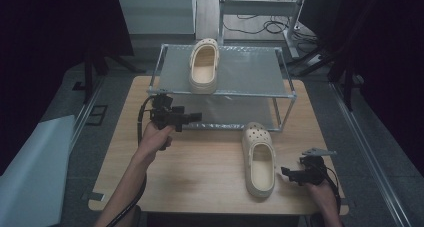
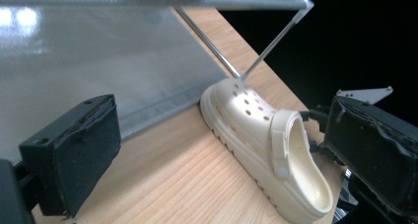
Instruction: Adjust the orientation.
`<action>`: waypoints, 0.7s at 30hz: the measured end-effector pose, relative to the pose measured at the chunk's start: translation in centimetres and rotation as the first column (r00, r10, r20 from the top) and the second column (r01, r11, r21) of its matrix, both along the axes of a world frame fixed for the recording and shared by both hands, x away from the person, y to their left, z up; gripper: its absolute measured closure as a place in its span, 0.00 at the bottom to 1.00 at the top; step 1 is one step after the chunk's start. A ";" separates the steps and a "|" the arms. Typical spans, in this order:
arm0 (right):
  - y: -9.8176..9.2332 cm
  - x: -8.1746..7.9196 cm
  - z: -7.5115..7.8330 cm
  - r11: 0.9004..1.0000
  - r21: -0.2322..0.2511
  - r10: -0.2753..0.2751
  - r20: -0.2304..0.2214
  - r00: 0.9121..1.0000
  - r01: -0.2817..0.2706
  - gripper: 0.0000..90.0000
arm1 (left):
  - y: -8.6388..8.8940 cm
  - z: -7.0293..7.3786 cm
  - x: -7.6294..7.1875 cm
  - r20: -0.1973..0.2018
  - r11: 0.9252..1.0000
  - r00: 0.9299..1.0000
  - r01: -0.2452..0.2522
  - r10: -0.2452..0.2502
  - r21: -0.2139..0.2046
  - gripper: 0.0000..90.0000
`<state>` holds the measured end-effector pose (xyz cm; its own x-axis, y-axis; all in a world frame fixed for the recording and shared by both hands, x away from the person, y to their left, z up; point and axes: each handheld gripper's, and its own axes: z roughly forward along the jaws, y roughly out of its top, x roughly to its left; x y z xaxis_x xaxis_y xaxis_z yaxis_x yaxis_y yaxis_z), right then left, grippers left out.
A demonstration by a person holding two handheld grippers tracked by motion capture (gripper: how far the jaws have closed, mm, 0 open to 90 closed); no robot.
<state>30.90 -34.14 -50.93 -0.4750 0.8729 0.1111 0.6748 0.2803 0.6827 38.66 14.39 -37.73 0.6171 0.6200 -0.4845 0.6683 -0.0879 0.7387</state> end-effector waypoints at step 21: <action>0.2 -0.1 0.0 1.000 0.000 0.005 -0.004 1.000 -0.005 0.08 | 0.3 -7.3 -4.2 0.083 0.990 0.996 -0.052 0.042 0.130 0.01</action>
